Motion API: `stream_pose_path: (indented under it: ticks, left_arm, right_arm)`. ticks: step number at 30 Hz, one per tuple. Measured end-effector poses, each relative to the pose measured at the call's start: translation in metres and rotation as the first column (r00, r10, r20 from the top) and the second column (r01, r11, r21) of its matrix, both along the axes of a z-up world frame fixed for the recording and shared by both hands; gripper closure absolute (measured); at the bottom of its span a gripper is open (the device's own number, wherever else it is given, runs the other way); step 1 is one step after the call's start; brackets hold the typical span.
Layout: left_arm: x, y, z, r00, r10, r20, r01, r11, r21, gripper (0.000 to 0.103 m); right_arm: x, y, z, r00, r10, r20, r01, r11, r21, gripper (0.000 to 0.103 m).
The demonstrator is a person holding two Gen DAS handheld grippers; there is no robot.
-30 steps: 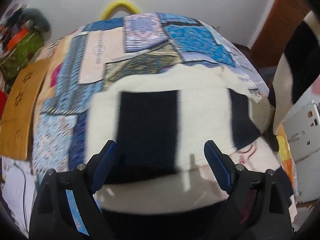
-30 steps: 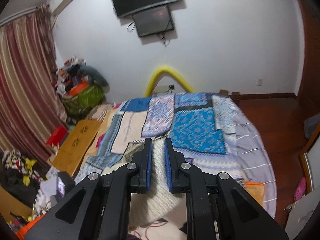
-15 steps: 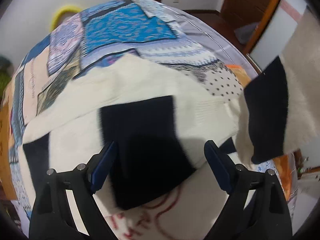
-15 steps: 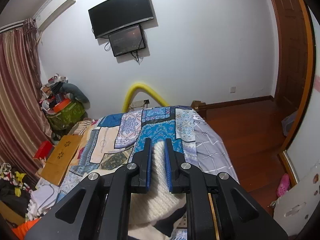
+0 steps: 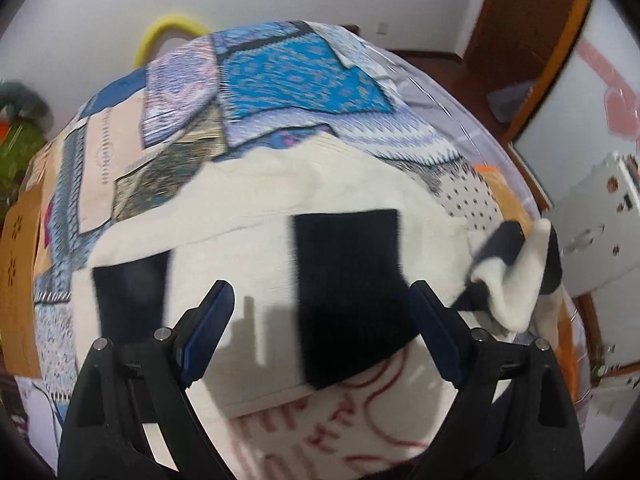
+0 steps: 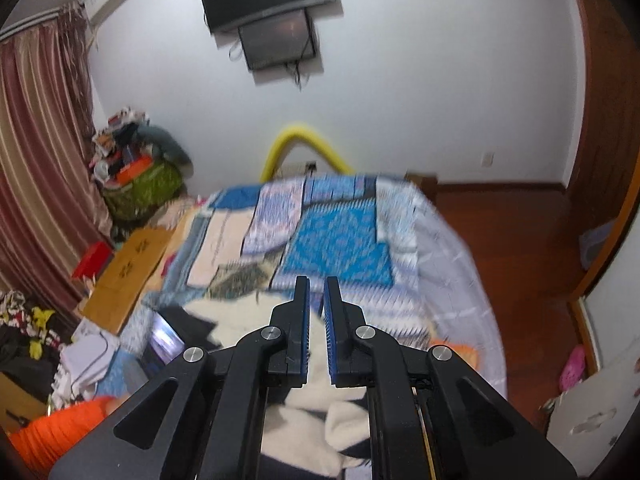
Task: Fold small clothes
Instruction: 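Lower the sleeve onto the sweater and open the right gripper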
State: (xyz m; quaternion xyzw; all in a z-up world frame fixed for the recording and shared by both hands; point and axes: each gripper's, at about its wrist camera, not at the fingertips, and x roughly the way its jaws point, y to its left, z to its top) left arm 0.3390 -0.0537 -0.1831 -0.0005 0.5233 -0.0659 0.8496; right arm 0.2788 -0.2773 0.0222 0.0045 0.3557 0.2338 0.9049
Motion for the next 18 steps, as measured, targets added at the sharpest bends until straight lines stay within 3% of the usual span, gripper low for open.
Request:
stream_pose_path:
  ticks: [4, 8, 9, 18]
  left_arm:
    - [-0.011, 0.036, 0.010, 0.998, 0.066, 0.012, -0.066, 0.997, -0.046, 0.014]
    - [-0.021, 0.069, 0.016, 0.993, 0.119, 0.026, -0.117, 0.991, -0.059, 0.014]
    - [-0.024, 0.076, 0.017, 0.991, 0.131, 0.023, -0.129, 0.990, -0.064, 0.014]
    - [-0.044, 0.118, 0.008, 0.977, 0.213, 0.014, -0.212, 0.975, -0.062, 0.014]
  right_arm:
    - [0.002, 0.006, -0.050, 0.994, 0.017, -0.109, -0.021, 0.999, -0.040, 0.093]
    - [0.001, -0.004, -0.092, 0.981, -0.016, -0.192, 0.001, 0.997, -0.080, 0.068]
    - [0.000, -0.008, -0.102, 0.979, -0.030, -0.203, 0.009, 0.995, -0.104, 0.066]
    - [-0.018, -0.068, -0.152, 0.943, -0.155, -0.293, 0.098, 0.975, -0.201, 0.062]
